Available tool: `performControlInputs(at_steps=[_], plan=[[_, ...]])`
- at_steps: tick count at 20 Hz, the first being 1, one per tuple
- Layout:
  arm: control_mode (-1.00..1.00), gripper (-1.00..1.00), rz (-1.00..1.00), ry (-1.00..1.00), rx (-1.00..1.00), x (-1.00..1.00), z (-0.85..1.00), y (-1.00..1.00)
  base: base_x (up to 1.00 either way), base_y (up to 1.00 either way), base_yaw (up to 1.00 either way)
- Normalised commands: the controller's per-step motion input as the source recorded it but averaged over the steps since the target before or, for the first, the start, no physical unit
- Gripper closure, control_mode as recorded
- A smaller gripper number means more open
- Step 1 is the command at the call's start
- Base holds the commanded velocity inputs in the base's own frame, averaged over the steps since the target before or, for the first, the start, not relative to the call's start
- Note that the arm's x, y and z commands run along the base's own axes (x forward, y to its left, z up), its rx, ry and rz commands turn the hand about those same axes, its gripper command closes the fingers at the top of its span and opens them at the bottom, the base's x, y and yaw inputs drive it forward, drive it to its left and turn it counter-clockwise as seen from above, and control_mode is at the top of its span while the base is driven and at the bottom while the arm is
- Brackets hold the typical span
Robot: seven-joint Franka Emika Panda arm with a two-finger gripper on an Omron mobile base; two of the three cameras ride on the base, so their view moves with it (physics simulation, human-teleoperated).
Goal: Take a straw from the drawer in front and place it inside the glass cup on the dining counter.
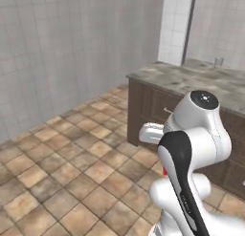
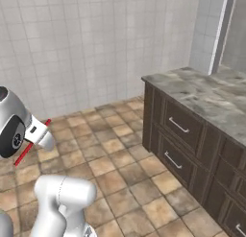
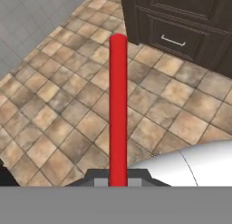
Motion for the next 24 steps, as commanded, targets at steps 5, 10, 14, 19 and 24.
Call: performControlInputs(at_steps=[5,10,14,19,24], plan=[[1.0,1.0,0.0,0.0,0.0,0.0,0.0,0.0,1.0,0.79,-0.29],[1.0,1.0,0.0,0.0,0.0,0.0,0.0,0.0,1.0,0.8,-0.35],[1.0,1.0,0.0,0.0,0.0,0.0,0.0,0.0,1.0,0.85,-0.41],[1.0,1.0,0.0,0.0,0.0,0.0,0.0,0.0,1.0,0.8,-0.46],[1.0,1.0,0.0,0.0,0.0,0.0,0.0,0.0,1.0,0.86,-0.44]])
